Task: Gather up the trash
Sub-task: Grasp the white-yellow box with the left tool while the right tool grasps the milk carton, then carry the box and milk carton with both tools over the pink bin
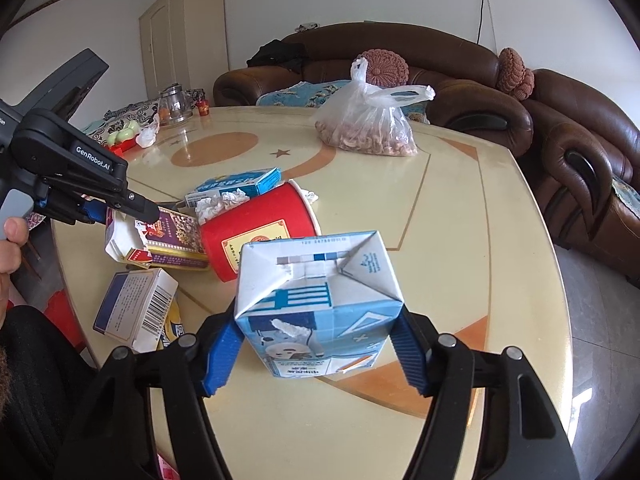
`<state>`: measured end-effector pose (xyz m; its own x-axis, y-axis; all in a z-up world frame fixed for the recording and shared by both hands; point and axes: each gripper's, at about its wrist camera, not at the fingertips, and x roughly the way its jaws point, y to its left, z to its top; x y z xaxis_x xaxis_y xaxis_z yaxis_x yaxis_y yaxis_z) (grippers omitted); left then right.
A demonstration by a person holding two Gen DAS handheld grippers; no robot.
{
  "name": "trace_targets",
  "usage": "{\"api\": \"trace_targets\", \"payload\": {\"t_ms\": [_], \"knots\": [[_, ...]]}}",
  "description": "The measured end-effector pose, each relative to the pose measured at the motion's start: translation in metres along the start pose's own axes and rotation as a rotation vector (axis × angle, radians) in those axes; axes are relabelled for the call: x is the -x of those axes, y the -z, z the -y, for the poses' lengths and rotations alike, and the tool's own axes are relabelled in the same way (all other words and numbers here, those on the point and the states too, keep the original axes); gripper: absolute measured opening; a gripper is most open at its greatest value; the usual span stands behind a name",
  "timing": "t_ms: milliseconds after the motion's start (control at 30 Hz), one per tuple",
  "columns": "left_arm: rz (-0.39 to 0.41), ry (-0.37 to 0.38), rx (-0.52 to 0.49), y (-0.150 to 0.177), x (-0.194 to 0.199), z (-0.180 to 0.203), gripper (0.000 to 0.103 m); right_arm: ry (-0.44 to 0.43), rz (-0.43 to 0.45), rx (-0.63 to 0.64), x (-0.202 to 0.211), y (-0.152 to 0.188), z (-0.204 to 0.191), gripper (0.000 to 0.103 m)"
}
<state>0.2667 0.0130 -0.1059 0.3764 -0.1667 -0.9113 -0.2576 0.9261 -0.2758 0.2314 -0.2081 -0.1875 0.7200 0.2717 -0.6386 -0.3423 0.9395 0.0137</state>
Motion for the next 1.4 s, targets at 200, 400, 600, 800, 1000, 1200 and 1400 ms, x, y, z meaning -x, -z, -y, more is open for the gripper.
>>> {"api": "trace_targets", "payload": {"t_ms": [200,400,600,800,1000,1200,1400], "knots": [[0.000,-0.012,-0.039,0.002,0.003,0.003,0.032,0.011,0.014,-0.024,0.006,-0.001,0.005,0.065],[0.045,-0.029,-0.111,0.009,0.012,0.008,0.027,0.016,0.029,-0.018,0.012,-0.002,0.002,0.065],[0.095,-0.040,-0.195,0.016,0.022,0.016,0.022,0.017,0.041,-0.022,0.016,-0.003,0.001,0.065],[0.108,-0.053,-0.224,0.017,0.025,0.015,0.020,0.035,0.051,-0.025,0.019,-0.005,0.000,0.065],[0.133,-0.055,-0.239,0.018,0.034,0.009,0.020,0.047,0.051,-0.033,0.022,-0.007,-0.004,0.065],[0.171,-0.056,-0.272,0.021,0.054,0.008,0.020,0.070,0.062,-0.031,0.032,-0.014,-0.011,0.065],[0.201,-0.039,-0.292,0.028,0.075,0.001,0.020,0.086,0.074,-0.027,0.052,-0.021,-0.023,0.065]]}}
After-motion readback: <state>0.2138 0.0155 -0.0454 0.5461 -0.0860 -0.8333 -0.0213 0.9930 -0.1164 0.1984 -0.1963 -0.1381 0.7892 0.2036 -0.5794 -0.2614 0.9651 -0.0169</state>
